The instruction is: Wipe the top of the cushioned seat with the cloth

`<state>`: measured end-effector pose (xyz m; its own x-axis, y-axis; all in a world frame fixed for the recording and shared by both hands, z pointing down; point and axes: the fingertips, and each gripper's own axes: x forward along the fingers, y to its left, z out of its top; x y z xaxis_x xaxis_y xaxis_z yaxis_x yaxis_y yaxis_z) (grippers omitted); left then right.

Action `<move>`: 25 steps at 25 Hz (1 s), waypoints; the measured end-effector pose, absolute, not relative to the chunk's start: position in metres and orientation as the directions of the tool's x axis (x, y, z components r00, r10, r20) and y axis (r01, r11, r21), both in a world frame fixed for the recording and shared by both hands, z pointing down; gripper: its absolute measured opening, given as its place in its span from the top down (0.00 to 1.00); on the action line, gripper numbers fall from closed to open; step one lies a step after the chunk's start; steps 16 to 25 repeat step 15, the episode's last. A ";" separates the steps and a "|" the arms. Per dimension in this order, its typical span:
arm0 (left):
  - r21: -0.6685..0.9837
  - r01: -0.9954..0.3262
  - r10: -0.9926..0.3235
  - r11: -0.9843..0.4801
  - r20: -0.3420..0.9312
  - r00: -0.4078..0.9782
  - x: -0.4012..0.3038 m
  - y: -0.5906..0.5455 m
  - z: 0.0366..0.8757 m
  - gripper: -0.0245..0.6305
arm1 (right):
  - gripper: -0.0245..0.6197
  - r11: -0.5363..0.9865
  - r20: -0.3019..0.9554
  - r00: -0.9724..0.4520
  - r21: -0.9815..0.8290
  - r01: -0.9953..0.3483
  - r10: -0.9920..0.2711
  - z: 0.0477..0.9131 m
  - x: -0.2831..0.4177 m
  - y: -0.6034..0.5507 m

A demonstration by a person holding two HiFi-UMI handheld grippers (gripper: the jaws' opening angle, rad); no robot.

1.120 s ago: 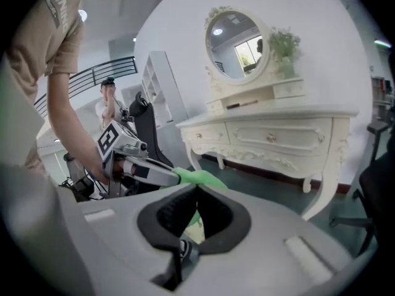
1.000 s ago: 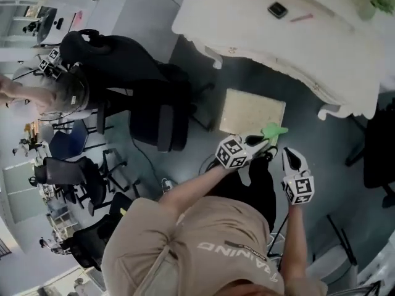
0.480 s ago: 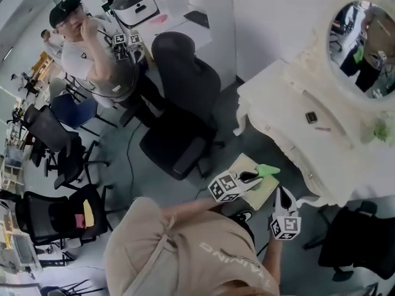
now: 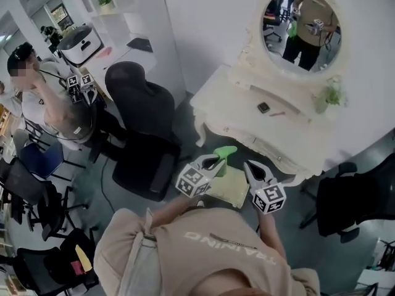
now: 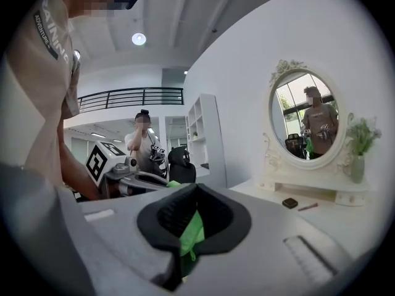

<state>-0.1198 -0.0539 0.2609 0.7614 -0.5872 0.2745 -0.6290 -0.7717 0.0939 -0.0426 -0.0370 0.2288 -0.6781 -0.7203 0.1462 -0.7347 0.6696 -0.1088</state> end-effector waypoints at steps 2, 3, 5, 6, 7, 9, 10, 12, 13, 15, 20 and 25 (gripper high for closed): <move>0.084 -0.616 -0.580 -0.783 0.257 0.773 -0.115 -0.058 0.250 0.93 | 0.96 0.664 0.149 -0.671 -0.099 -0.741 -0.727 0.222 -0.042 -0.037; 0.077 -0.610 -0.578 -0.789 0.244 0.779 -0.112 -0.060 0.244 0.93 | 0.95 0.662 0.151 -0.667 -0.092 -0.744 -0.729 0.220 -0.042 -0.036; 0.061 -0.601 -0.577 -0.797 0.216 0.787 -0.107 -0.064 0.230 0.93 | 0.96 0.659 0.152 -0.663 -0.079 -0.748 -0.733 0.214 -0.041 -0.036; 0.054 -0.599 -0.578 -0.799 0.204 0.790 -0.104 -0.066 0.224 0.93 | 0.95 0.659 0.151 -0.661 -0.073 -0.749 -0.735 0.211 -0.039 -0.037; 0.047 -0.597 -0.579 -0.801 0.195 0.792 -0.102 -0.068 0.218 0.93 | 0.96 0.658 0.150 -0.659 -0.067 -0.750 -0.737 0.208 -0.038 -0.039; 0.031 -0.595 -0.582 -0.803 0.179 0.793 -0.101 -0.069 0.209 0.93 | 0.96 0.657 0.145 -0.657 -0.055 -0.752 -0.740 0.202 -0.036 -0.040; 0.025 -0.595 -0.583 -0.803 0.173 0.794 -0.101 -0.070 0.207 0.93 | 0.95 0.657 0.141 -0.656 -0.046 -0.753 -0.742 0.199 -0.036 -0.041; 0.014 -0.597 -0.587 -0.802 0.163 0.793 -0.104 -0.075 0.203 0.93 | 0.96 0.657 0.130 -0.654 -0.023 -0.754 -0.746 0.193 -0.037 -0.045; 0.009 -0.599 -0.590 -0.801 0.158 0.792 -0.107 -0.079 0.201 0.93 | 0.95 0.657 0.121 -0.653 -0.011 -0.754 -0.748 0.190 -0.038 -0.049; -0.004 -0.603 -0.596 -0.798 0.147 0.789 -0.114 -0.088 0.196 0.93 | 0.95 0.657 0.100 -0.653 0.012 -0.754 -0.751 0.182 -0.042 -0.057; -0.004 -0.603 -0.596 -0.798 0.147 0.789 -0.114 -0.088 0.196 0.93 | 0.95 0.657 0.100 -0.653 0.012 -0.754 -0.751 0.182 -0.042 -0.057; -0.004 -0.603 -0.596 -0.798 0.147 0.789 -0.114 -0.088 0.196 0.93 | 0.95 0.657 0.100 -0.653 0.012 -0.754 -0.751 0.182 -0.042 -0.057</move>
